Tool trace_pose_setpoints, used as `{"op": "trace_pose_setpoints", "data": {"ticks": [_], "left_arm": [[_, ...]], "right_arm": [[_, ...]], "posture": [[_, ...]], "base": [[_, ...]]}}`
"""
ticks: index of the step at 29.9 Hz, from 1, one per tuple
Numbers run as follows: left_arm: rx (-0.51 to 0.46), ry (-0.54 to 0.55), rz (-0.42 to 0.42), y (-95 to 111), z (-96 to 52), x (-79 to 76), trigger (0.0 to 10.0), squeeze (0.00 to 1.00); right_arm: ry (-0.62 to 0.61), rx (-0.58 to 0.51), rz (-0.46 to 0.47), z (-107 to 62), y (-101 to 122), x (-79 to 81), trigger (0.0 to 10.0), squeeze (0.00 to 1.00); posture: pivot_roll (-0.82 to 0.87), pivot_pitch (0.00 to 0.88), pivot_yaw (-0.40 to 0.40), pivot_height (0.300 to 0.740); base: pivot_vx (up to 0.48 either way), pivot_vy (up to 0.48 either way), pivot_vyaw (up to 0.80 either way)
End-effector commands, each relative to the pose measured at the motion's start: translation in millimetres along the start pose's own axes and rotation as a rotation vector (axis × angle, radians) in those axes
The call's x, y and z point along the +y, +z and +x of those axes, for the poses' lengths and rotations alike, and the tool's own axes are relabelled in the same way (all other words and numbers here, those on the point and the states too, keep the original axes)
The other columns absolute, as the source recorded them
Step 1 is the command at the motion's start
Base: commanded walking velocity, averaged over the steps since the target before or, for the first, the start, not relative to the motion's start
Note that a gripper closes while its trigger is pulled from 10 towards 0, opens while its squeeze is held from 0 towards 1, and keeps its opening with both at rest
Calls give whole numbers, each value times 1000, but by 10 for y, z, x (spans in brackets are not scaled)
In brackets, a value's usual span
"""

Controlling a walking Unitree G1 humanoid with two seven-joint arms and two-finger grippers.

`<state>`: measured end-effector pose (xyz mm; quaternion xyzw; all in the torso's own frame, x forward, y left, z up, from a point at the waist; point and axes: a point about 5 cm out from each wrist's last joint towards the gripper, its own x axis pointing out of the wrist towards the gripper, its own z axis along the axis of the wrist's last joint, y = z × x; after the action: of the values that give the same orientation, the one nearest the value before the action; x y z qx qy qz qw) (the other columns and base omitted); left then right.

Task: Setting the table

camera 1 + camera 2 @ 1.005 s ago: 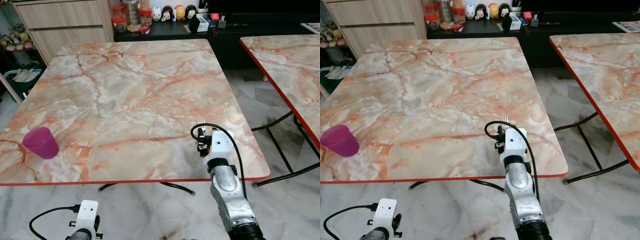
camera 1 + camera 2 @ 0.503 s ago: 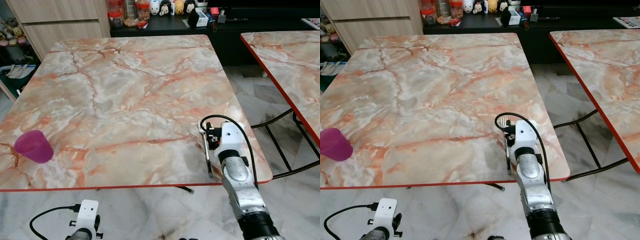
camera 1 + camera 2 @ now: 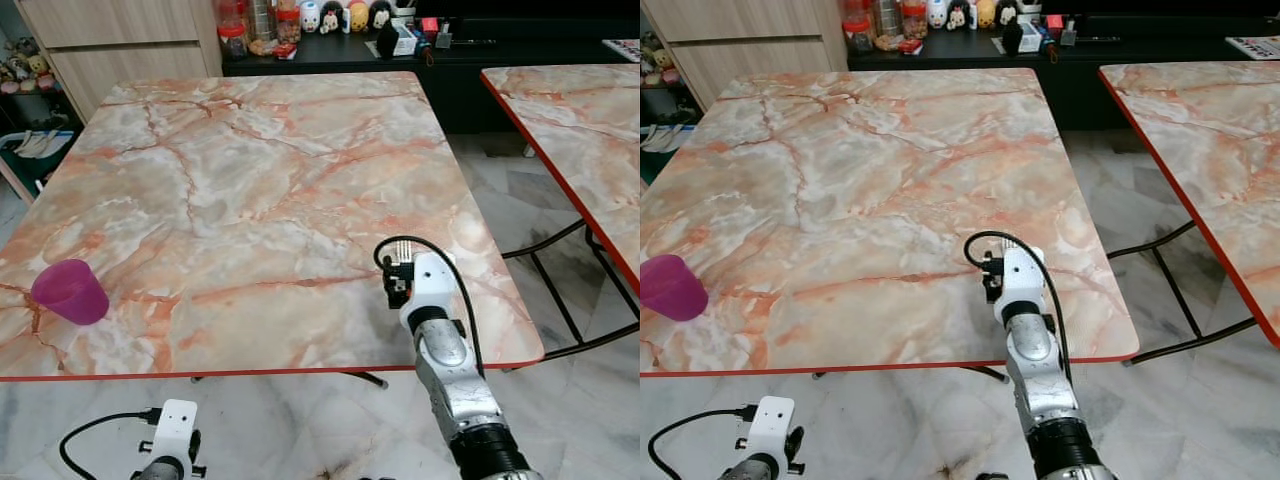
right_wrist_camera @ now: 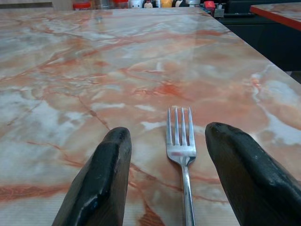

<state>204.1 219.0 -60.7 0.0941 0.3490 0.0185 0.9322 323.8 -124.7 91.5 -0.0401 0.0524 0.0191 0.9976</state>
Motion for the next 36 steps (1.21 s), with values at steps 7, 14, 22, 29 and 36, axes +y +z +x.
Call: {"op": "trace_pose_setpoints", "data": {"ticks": [7, 14, 22, 29, 36], "left_arm": [[37, -8, 23, -77, -22, 31, 10000, 0], [38, -8, 25, -69, -19, 45, 10000, 0], [43, -14, 28, -75, -20, 46, 10000, 0], [49, -18, 27, -88, -23, 38, 10000, 0], [53, -22, 28, -91, -23, 31, 10000, 0]], "right_arm": [[-14, 54, 16, 39, -74, -1, 10000, 0], [-12, 60, 16, 58, -72, 12, 10000, 0], [-23, 74, 21, 60, -94, 25, 10000, 0], [-107, 92, 25, 51, -136, -109, 10000, 0], [-108, 122, 47, 49, -189, -138, 10000, 0]], "posture": [[22, 81, 12, 740], [25, 75, 14, 740], [24, 89, 18, 740], [24, 93, 19, 740], [25, 107, 21, 740]], "base": [[0, 0, 0], [0, 0, 0], [0, 0, 0], [0, 0, 0], [0, 0, 0]]}}
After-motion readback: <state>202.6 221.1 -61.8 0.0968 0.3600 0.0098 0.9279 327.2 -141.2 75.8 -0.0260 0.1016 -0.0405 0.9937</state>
